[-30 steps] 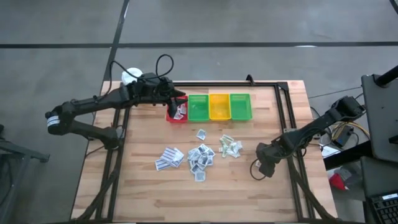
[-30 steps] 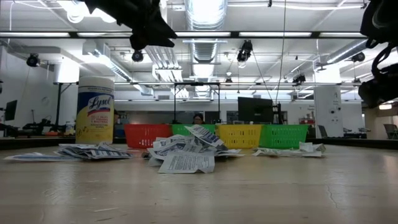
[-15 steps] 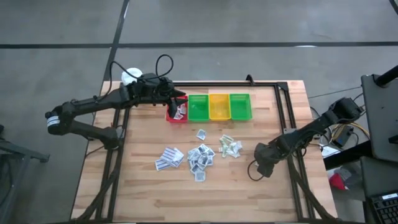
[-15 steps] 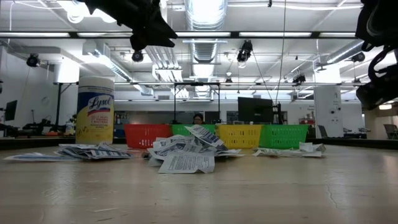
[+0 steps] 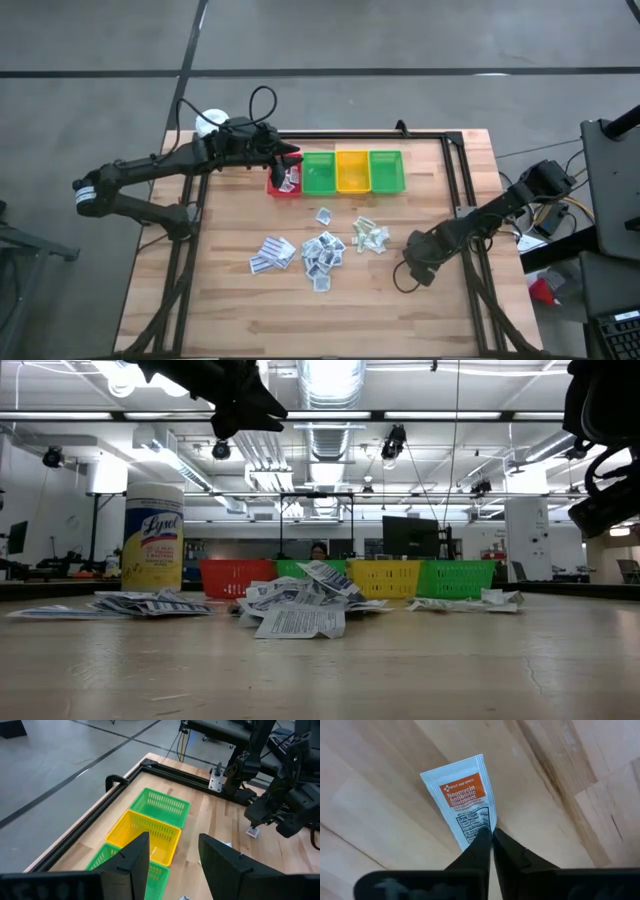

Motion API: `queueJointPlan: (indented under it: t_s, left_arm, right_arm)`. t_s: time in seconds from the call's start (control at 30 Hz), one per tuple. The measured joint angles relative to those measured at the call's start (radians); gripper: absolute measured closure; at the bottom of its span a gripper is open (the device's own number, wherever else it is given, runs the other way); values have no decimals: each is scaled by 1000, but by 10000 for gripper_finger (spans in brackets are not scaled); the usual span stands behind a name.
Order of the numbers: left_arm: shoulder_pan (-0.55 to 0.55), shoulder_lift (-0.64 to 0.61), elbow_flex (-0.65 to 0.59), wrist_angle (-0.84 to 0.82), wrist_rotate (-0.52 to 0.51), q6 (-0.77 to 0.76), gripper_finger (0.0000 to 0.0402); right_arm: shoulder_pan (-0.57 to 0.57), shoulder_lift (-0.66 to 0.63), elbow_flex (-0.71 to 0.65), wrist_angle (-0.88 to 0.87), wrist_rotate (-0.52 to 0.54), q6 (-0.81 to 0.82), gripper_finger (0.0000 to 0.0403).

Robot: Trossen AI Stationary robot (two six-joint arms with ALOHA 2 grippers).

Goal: Pick & Place First Aid Supplies
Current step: Put the ointment pack into the red bin

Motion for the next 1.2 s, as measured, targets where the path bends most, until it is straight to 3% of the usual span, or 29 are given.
queueJointPlan:
  t_s: [0.33, 0.57, 0.93, 1.07, 1.2]
  left_arm:
    - [0, 0, 0, 0, 0, -1, 238]
    - [0, 0, 0, 0, 0, -1, 238]
    - [-1, 0, 0, 0, 2, -11, 238]
    - [-1, 0, 0, 0, 13, -52, 238]
    - [-2, 0, -15, 5, 50, -93, 238]
  right_arm:
    - [1, -44, -6, -9, 11, 9, 395]
    - [-1, -155, -15, -39, 96, 68, 395]
    - [0, -220, -24, -48, 85, 51, 395]
    - [0, -254, -24, 11, 108, 33, 395]
    - [-2, -307, -23, 139, 202, 11, 395]
